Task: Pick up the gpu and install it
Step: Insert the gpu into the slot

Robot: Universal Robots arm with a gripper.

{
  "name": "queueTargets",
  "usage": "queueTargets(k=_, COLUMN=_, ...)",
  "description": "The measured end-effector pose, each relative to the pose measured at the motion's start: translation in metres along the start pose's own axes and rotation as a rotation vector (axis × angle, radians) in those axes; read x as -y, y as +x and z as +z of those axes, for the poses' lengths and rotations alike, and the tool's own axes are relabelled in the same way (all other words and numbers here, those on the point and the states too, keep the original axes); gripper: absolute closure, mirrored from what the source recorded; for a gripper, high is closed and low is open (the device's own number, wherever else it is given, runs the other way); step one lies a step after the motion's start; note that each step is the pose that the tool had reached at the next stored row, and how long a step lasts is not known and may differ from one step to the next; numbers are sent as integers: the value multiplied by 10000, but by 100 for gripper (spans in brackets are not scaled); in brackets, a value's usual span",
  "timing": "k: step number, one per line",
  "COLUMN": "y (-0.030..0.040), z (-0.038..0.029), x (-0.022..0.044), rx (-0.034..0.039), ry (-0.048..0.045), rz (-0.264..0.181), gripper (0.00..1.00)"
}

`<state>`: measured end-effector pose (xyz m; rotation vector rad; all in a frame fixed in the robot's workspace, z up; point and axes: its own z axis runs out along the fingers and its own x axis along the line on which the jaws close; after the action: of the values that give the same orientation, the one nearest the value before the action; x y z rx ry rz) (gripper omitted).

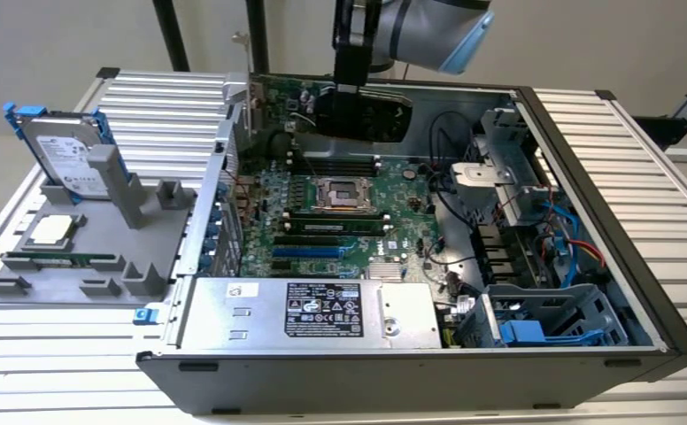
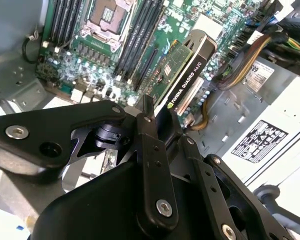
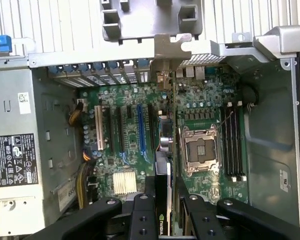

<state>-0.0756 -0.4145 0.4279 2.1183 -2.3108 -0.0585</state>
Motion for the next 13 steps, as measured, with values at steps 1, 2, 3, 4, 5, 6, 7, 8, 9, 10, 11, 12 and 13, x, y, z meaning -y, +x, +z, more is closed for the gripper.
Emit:
queueTargets(k=1, y=0, z=0, x=0, rx=-3, ry=-2, rz=-78, gripper=100)
queueTargets(k=2, y=0, z=0, x=0, rx=-6, ry=-3, rz=-161, gripper=100)
queueTargets(k=3, y=0, z=0, x=0, rx=-7, ry=-4, rz=-219, gripper=100)
queueTargets(k=4, y=0, z=0, x=0, rx=-8, ry=-5, rz=-233, gripper=100)
queueTargets(k=5, y=-1, z=0, x=0, rx=-7, ry=-5, rz=-234, gripper=100)
queueTargets(k=6, y=-1, z=0, x=-2, rx=-8, ry=-2, rz=-236, gripper=100)
queueTargets(k=7, y=-1, z=0, x=-1, rx=-8, ry=0, rz=-236, gripper=100)
queueTargets(k=8, y=-1, z=0, x=-1, rx=-9, ry=5, rz=-236, gripper=100)
queueTargets(k=9, y=-1, z=1, x=-2, rx=-10, ry=6, rz=-236, gripper=100)
queueTargets(k=10, y=-1, z=3, x=-2, rx=-15, ry=13, rz=-236, gripper=100)
queueTargets(k=11, y=-1, z=7, x=-2, rx=-16, ry=37, rz=-237, gripper=100)
queueTargets(k=12, y=-1, z=10, x=-2, rx=-20, ry=78, rz=-241, gripper=100)
queueTargets(k=13, y=-2, z=14, x=-2, rx=-21, ry=135, rz=-247, gripper=100)
